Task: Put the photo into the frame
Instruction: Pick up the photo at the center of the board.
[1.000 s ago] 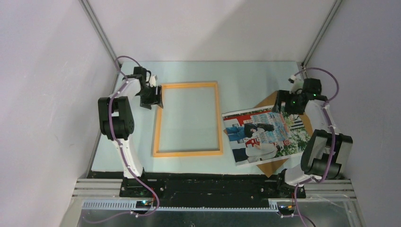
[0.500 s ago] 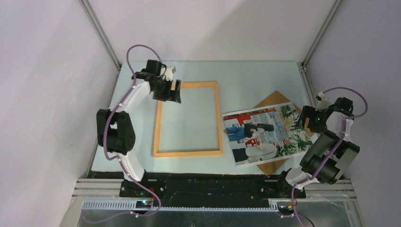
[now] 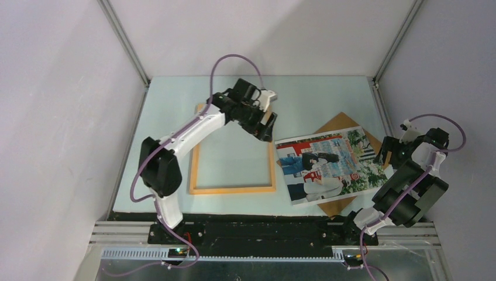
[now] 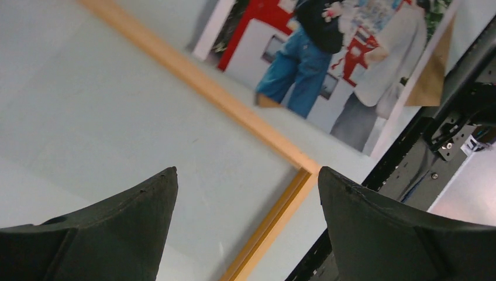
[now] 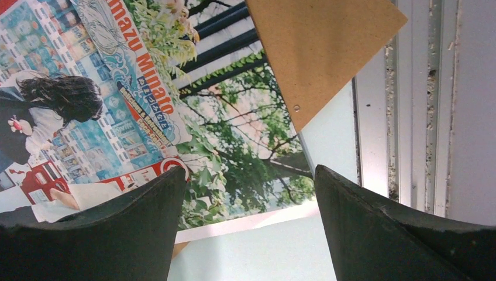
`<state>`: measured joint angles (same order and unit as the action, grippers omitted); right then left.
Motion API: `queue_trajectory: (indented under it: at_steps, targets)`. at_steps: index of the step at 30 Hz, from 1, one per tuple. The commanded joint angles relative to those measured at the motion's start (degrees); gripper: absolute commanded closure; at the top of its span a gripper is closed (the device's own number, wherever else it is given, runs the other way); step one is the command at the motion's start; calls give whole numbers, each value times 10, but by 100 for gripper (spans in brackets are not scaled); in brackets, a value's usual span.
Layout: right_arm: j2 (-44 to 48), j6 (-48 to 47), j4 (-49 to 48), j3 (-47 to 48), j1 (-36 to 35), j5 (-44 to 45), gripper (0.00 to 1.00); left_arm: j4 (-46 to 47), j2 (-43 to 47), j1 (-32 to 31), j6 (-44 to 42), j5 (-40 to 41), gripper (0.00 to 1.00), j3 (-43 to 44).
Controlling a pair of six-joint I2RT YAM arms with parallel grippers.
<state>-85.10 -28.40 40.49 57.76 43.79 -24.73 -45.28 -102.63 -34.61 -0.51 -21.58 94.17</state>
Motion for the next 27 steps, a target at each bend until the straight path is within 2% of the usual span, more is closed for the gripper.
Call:
queue_trajectory:
  at_steps: [1,7,12,18,27]
  targets:
    - [-8,-28,0,0,12,10,16,12,-52,-56,1,-21,7,56]
    - [-25,-41,-5,0,19,21,17,35,-123,-117,32,-39,8,97]
    - [-37,-45,-7,-1,22,23,17,56,-166,-160,40,-23,8,112]
    - [-40,-51,-5,0,22,20,17,77,-207,-184,56,10,8,116]
    - [-57,-52,-3,-1,22,15,18,98,-224,-204,67,32,8,104]
